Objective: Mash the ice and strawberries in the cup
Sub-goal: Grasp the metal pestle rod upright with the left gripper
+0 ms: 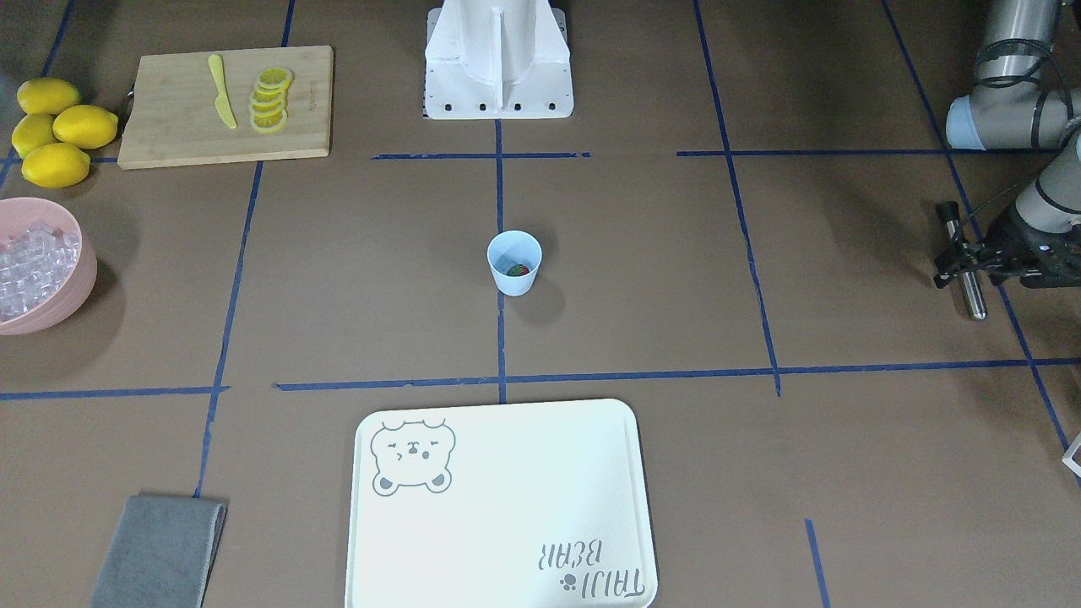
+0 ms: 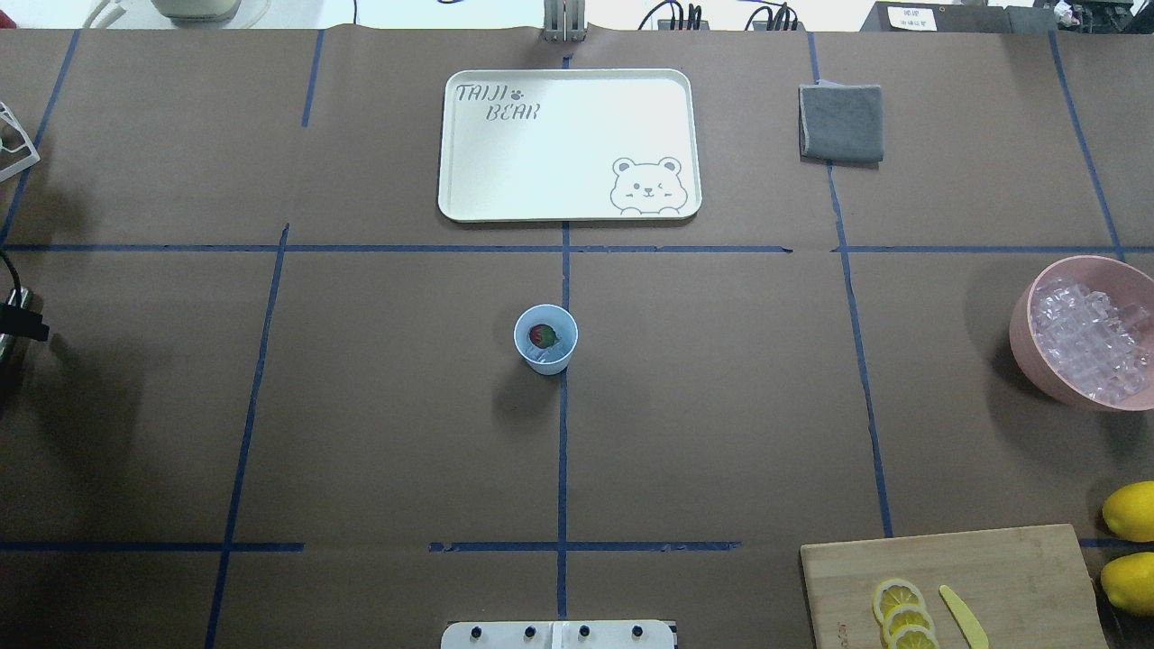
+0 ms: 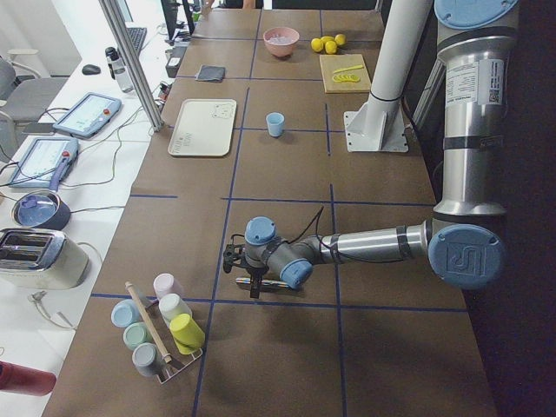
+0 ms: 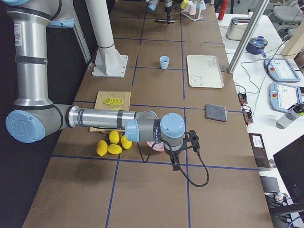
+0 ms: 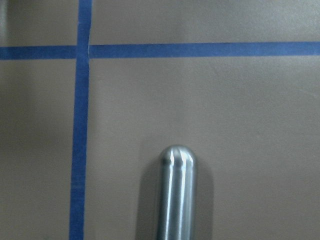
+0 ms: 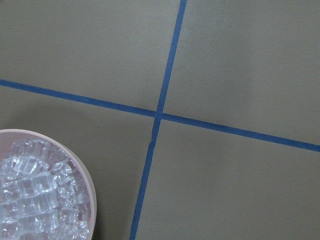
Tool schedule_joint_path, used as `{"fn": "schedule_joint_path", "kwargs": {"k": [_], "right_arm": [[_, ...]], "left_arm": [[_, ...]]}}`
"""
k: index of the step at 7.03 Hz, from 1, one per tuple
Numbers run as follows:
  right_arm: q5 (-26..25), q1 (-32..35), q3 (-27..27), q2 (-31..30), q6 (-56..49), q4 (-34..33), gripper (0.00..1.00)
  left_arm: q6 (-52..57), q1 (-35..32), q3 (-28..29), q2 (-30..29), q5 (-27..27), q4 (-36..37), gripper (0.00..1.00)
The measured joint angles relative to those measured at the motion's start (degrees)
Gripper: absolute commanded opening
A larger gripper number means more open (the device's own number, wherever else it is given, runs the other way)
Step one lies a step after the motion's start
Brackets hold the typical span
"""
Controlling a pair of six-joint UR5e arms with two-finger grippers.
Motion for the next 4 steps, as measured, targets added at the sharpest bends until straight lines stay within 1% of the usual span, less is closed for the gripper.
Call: {"fn": "schedule_joint_path", "kwargs": {"k": [2,3,4], "right_arm": [[0.03,0.01,0.17,-0.01,0.15,0.02,1.00],[0.03,0.01,0.23,-0.01,0.30,0.05,0.99],[0.03,0.01,0.25,0.00,0.42,0.08,1.00]], "left_arm": [[-0.03,-0.02,0.25,0.42,-0.11,-1.62,0.80],[-0.06,-0.06,0.30,0.53,-0.30,-2.19,0.67],[-0.07,-0.12,0.32,0.60,-0.46,-2.45,0.56]]}}
